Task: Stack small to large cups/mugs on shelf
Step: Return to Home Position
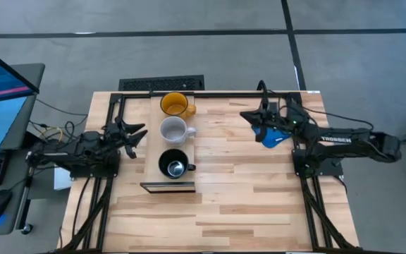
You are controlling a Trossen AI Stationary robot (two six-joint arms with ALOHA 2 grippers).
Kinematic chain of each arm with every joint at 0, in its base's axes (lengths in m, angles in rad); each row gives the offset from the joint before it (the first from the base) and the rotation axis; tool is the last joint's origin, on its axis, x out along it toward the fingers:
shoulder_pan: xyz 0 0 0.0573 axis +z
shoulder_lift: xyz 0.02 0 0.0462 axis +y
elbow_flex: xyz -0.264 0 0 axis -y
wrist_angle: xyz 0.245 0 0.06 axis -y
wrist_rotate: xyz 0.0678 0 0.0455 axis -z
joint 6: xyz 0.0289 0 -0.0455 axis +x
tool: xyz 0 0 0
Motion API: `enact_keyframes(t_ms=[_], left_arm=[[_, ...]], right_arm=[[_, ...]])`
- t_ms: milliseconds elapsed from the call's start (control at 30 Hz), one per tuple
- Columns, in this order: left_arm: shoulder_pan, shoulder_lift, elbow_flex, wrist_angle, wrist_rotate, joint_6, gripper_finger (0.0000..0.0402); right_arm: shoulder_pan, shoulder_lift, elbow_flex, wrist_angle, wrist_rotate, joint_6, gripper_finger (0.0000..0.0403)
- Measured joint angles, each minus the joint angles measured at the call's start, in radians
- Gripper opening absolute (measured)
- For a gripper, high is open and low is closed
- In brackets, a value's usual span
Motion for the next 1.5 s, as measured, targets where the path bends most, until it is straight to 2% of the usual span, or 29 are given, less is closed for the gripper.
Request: enact_keyframes(t_ms=[233, 467, 800, 1033, 1233, 1333, 1500], left_arm=[[0.052, 0.0, 0.0, -0.027, 0.046, 0.004, 0.0142], [0.065, 0.0, 0.0, -0.044, 0.054, 0.004, 0.0142], [0.065, 0.0, 0.0, -0.042, 0.049, -0.014, 0.0142], [0.065, -0.001, -0.126, 0.204, 0.068, 0.001, 0.0142], [0.065, 0.0, -0.128, 0.169, 0.066, -0.02, 0.0142], [0.065, 0.0, -0.128, 0.17, 0.063, -0.025, 0.0142], [0.065, 0.0, -0.128, 0.167, 0.064, -0.034, 0.0142]], right_arm=[[-0.003, -0.212, -0.074, -0.109, 0.034, 0.017, 0.0017], [0.018, -0.372, -0.079, -0.379, 0.043, 0.018, 0.0017], [0.032, -0.619, -0.079, -0.613, 0.122, 0.0, 0.0017], [0.033, -0.823, -0.079, -0.77, 0.165, -0.01, 0.0017], [0.033, -0.961, -0.08, -0.875, 0.191, -0.018, 0.0017], [0.032, -0.957, -0.105, -0.869, 0.201, -0.023, 0.0019], [0.032, -0.957, -0.218, -0.689, 0.201, -0.034, 0.0018]])
